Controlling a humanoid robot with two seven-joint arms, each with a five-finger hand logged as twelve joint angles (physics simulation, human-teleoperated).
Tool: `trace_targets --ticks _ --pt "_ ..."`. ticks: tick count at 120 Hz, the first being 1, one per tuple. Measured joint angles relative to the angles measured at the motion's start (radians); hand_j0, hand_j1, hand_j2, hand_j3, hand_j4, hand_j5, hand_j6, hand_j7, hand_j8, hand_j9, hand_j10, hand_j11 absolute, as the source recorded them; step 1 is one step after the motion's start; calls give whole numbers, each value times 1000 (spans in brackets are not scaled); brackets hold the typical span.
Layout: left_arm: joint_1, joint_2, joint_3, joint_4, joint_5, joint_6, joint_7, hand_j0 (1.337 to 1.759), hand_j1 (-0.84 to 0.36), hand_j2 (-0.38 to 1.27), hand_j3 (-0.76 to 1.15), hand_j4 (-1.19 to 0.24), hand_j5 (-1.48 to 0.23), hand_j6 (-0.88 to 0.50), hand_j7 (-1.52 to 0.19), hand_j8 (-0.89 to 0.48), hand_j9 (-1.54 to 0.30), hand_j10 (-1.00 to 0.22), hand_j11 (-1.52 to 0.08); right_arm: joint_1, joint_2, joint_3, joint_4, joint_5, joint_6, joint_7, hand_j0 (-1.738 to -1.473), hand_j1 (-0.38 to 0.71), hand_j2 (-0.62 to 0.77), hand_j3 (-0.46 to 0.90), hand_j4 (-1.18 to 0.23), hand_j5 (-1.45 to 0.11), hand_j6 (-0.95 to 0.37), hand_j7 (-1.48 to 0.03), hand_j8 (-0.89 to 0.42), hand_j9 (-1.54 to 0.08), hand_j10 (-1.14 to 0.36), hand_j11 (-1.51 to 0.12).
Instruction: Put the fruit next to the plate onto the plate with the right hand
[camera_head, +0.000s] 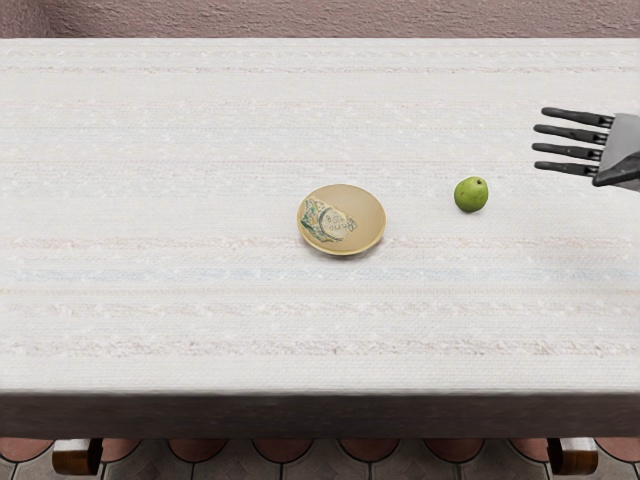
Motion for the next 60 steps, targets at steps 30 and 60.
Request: trace_targets --ticks 30,60 --pt "0 0 0 0 0 0 0 1658 344 1 0 -4 -5 -4 -5 -4 -5 -4 -5 41 21 -3 3 -50 0 0 -1658 -329 -3 0 -13 -22 -12 -22 -13 -22 -14 -22" --pt "0 0 0 0 0 0 0 1658 344 1 0 -4 -5 -4 -5 -4 -5 -4 -5 172 136 -2 112 -349 0 0 -1658 -322 -4 0 -21 -29 -20 -30 -20 -29 -21 -29"
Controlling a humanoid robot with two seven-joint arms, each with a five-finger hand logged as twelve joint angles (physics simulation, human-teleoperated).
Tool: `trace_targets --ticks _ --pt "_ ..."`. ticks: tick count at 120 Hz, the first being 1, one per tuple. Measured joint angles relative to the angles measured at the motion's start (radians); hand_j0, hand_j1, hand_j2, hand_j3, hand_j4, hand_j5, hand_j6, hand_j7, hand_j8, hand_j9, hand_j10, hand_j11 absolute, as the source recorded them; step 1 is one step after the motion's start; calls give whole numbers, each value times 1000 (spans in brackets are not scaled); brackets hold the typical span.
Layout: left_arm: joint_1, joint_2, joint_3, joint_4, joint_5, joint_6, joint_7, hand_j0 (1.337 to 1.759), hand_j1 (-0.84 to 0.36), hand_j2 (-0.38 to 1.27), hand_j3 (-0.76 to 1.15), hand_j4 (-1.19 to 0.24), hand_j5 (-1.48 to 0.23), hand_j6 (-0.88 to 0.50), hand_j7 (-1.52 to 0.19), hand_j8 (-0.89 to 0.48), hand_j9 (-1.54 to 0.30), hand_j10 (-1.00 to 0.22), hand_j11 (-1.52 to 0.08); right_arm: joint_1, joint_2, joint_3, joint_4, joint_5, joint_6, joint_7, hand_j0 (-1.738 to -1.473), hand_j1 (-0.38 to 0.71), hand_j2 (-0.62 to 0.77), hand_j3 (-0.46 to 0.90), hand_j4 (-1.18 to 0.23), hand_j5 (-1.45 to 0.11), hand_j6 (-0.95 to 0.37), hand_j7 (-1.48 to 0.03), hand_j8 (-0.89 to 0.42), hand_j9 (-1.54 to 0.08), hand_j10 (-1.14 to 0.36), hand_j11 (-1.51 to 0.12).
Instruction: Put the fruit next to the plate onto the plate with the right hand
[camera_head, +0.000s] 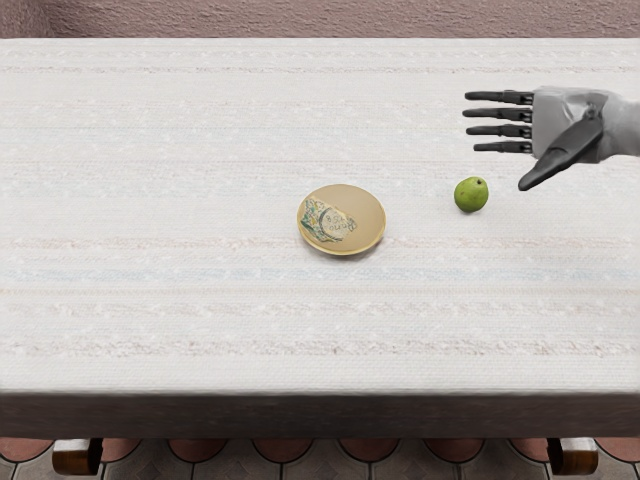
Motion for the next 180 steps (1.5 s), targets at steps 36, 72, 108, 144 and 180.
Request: trace_targets --ticks 36,72,108,144,180 --pt "0 0 0 0 0 0 0 1658 345 1 0 -4 -5 -4 -5 -4 -5 -4 -5 20 -18 -10 338 -577 -315 0 -1658 -320 -4 0 -26 -33 -26 -33 -26 -33 -25 -33" --pt "0 0 0 0 0 0 0 1658 345 1 0 -4 -5 -4 -5 -4 -5 -4 -5 46 103 -230 367 -1019 -606 0 -1658 -320 -4 0 -28 -34 -30 -33 -29 -34 -28 -33" --pt "0 0 0 0 0 0 0 1658 345 1 0 -4 -5 -4 -5 -4 -5 -4 -5 51 241 -281 250 -1160 -701 0 -1658 -320 -3 0 -29 -34 -30 -33 -29 -34 -28 -34" --pt "0 0 0 0 0 0 0 1658 345 1 0 -4 -5 -4 -5 -4 -5 -4 -5 52 272 -356 134 -1171 -768 0 -1658 -319 -3 0 -30 -35 -31 -34 -30 -35 -29 -35" --pt "0 0 0 0 0 0 0 1658 345 1 0 -4 -5 -4 -5 -4 -5 -4 -5 51 355 -379 58 -1169 -836 0 -1658 -317 -3 0 -31 -37 -32 -36 -31 -37 -30 -37"
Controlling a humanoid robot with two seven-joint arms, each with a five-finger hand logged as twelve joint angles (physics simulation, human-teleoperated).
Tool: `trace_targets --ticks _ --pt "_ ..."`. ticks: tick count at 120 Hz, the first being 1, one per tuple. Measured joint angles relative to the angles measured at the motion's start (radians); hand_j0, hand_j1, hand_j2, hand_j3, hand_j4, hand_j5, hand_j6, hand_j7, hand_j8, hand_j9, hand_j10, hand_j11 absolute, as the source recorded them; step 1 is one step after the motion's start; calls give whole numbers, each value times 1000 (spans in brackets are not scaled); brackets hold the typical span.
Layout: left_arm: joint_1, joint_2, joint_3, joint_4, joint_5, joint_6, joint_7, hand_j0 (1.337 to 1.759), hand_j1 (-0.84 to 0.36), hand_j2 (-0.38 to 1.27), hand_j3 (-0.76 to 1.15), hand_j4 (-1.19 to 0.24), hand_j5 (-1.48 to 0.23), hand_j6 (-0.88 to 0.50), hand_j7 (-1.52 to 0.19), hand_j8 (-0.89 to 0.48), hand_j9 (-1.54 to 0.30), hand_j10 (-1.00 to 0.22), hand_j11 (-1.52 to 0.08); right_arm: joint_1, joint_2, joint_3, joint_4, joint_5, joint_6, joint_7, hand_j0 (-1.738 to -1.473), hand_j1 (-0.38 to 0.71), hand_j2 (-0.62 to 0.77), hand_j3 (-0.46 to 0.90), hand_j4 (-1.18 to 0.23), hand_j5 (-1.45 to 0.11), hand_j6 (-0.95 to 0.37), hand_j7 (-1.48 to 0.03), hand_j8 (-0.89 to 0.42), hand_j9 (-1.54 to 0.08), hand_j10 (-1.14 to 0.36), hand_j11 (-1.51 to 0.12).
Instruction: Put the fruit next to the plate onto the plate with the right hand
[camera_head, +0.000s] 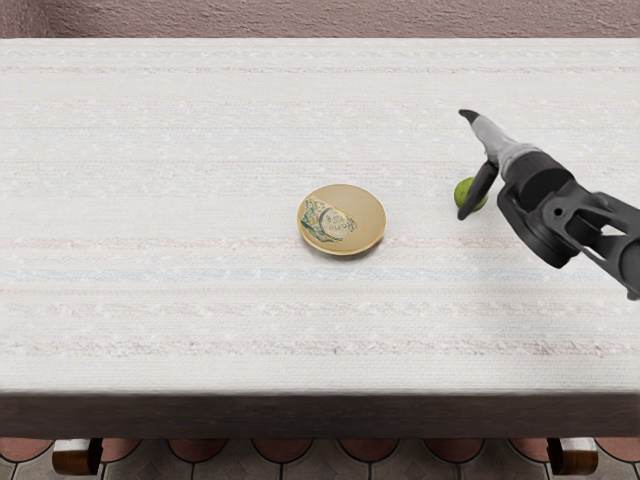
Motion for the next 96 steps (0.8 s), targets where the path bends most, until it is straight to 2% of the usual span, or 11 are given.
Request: trace_targets --ticks 28,51,96 --pt "0 0 0 0 0 0 0 1658 345 1 0 -4 -5 -4 -5 -4 -5 -4 -5 -3 41 -11 -83 6 -10 0 -1658 -294 -7 0 -49 -62 -51 -61 -50 -61 -49 -61" --pt "0 0 0 0 0 0 0 1658 345 1 0 -4 -5 -4 -5 -4 -5 -4 -5 -2 46 -26 -95 5 -18 0 -1658 -197 -24 0 -131 -167 -132 -167 -131 -167 -130 -167" --pt "0 0 0 0 0 0 0 1658 345 1 0 -4 -5 -4 -5 -4 -5 -4 -5 -5 48 -33 -108 7 -19 0 -1658 -87 -42 0 -222 -286 -224 -285 -223 -286 -222 -285"
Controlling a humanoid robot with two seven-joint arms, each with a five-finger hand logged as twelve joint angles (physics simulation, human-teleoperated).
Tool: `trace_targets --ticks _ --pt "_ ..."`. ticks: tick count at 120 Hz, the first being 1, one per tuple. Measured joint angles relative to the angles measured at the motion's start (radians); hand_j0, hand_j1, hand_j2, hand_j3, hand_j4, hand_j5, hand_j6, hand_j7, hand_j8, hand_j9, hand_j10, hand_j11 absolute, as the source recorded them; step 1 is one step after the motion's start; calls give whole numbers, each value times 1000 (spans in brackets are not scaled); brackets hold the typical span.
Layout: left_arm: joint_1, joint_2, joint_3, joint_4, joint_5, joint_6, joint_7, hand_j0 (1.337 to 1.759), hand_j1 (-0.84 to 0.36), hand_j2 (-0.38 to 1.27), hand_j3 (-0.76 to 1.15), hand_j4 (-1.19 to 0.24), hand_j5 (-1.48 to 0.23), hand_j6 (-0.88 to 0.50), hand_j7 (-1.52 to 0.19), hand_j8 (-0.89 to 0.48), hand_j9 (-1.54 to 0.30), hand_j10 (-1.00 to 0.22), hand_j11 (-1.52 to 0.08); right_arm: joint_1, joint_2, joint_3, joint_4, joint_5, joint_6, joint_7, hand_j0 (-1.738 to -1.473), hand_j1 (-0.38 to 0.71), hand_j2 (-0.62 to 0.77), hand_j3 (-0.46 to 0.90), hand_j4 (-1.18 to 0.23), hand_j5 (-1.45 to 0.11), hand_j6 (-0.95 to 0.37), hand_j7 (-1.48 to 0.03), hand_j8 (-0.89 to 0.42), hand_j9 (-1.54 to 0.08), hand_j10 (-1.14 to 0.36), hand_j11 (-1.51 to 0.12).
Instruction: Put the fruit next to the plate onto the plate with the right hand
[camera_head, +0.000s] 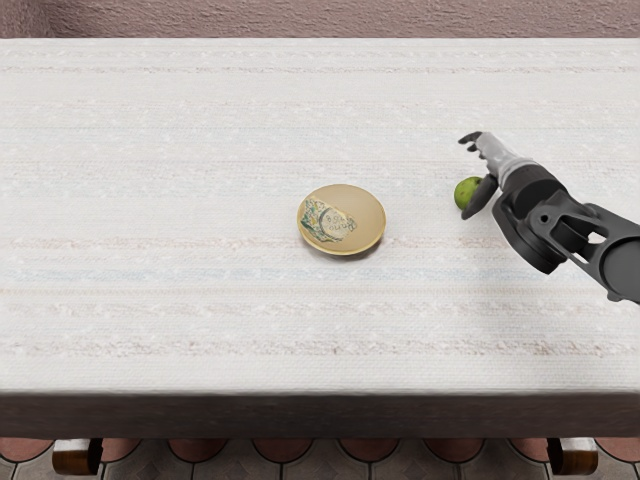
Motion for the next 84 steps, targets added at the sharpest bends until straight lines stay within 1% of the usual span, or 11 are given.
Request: trace_targets --ticks 14,24,29,47,66,84 --pt "0 0 0 0 0 0 0 1658 345 1 0 -4 -5 -4 -5 -4 -5 -4 -5 -1 9 1 -6 2 0 0 -1658 -88 -41 0 -222 -286 -223 -285 -222 -285 -221 -285" --pt "0 0 0 0 0 0 0 1658 345 1 0 -4 -5 -4 -5 -4 -5 -4 -5 -1 27 2 -27 3 -1 0 -1658 -151 -31 0 -169 -216 -170 -216 -169 -216 -168 -216" --pt "0 0 0 0 0 0 0 1658 345 1 0 -4 -5 -4 -5 -4 -5 -4 -5 -1 36 0 -41 3 -9 0 -1658 -160 -29 0 -162 -207 -163 -207 -162 -207 -161 -207" --pt "0 0 0 0 0 0 0 1658 345 1 0 -4 -5 -4 -5 -4 -5 -4 -5 -1 48 -7 -64 4 -23 0 -1658 -72 -44 0 -235 -302 -236 -302 -235 -302 -234 -302" --pt "0 0 0 0 0 0 0 1658 345 1 0 -4 -5 -4 -5 -4 -5 -4 -5 -2 53 -9 -70 4 -27 0 -1658 -22 -52 0 -276 -357 -278 -356 -277 -356 -276 -356" --pt "0 0 0 0 0 0 0 1658 345 1 0 -4 -5 -4 -5 -4 -5 -4 -5 -7 54 -9 -72 5 -28 0 -1658 167 -84 0 -433 -561 -435 -561 -434 -561 -433 -561"
